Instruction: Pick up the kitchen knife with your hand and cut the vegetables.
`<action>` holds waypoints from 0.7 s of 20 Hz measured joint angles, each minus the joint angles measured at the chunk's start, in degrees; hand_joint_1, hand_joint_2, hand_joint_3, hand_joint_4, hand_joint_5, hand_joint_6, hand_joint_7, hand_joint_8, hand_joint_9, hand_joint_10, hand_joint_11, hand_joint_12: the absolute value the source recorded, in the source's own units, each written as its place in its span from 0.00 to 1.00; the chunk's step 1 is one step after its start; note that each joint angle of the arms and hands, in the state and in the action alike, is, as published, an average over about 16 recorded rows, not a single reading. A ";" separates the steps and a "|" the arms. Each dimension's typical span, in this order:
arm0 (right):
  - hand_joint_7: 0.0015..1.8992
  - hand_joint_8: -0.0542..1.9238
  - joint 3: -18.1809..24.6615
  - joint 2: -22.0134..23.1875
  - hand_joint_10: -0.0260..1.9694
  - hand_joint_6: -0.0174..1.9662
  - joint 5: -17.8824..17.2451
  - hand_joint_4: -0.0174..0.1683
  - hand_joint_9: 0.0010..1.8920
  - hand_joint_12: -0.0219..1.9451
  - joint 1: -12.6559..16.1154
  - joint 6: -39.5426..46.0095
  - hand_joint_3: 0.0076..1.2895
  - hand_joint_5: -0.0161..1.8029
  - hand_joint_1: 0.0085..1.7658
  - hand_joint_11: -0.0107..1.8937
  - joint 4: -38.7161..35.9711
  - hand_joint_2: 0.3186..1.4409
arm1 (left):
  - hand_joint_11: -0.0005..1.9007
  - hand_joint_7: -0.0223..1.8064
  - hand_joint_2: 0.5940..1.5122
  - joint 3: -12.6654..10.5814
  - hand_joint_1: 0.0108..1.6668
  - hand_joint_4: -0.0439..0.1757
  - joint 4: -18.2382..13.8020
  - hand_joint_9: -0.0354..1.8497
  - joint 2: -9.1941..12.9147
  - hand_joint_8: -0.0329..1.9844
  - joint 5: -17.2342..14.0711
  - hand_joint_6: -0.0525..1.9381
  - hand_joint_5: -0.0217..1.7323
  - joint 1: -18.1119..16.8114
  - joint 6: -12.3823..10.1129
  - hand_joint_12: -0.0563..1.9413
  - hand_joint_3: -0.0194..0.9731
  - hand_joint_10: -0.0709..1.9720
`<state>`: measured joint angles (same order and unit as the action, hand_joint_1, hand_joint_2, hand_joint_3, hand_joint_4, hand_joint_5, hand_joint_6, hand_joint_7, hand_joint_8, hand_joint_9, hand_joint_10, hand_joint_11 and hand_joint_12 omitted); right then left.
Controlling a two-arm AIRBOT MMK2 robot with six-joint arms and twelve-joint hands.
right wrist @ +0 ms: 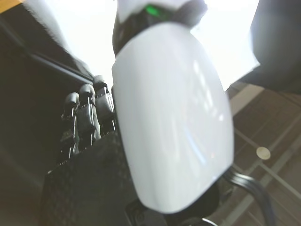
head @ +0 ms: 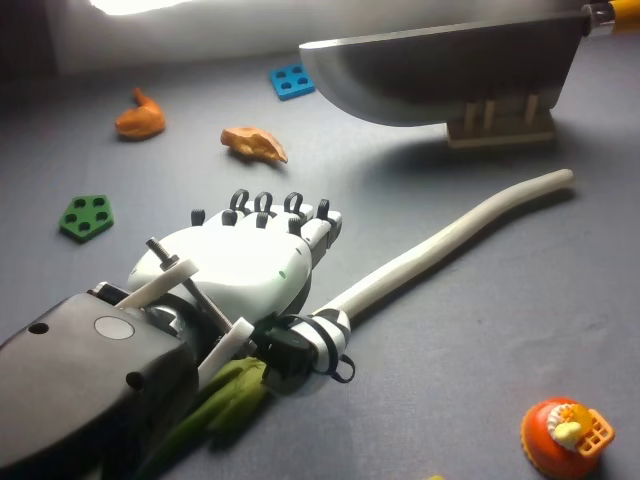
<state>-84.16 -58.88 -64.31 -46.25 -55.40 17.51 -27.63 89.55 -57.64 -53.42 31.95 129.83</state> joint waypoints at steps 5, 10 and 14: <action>0.01 0.04 10.79 7.38 0.01 0.03 -1.70 0.37 0.01 0.01 -1.64 -3.81 0.01 0.02 0.44 0.02 -2.41 0.45 | 0.01 0.02 0.91 0.23 0.14 0.20 -0.01 0.03 0.00 0.02 -0.57 0.03 0.04 -0.35 0.02 0.03 0.35 0.04; 0.04 0.05 18.89 12.71 0.03 0.03 -3.28 0.29 0.04 0.09 -3.08 -7.82 0.01 0.04 0.38 0.02 -4.61 0.48 | 0.01 0.03 0.91 0.81 0.13 0.20 0.10 0.03 -0.03 0.02 -1.63 0.03 0.04 -1.33 0.07 0.05 0.32 0.04; 0.13 0.14 22.80 14.89 0.18 0.11 -4.09 0.22 0.09 0.33 -3.78 -10.57 0.01 0.11 0.31 0.03 -6.62 0.56 | 0.01 0.03 0.91 1.69 0.15 0.20 0.19 0.04 -0.12 0.02 -2.86 0.03 0.04 -2.44 0.11 0.06 0.27 0.04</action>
<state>-61.36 -43.99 -68.39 -50.03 -65.97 10.89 -25.94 89.74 -57.77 -56.28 29.52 129.94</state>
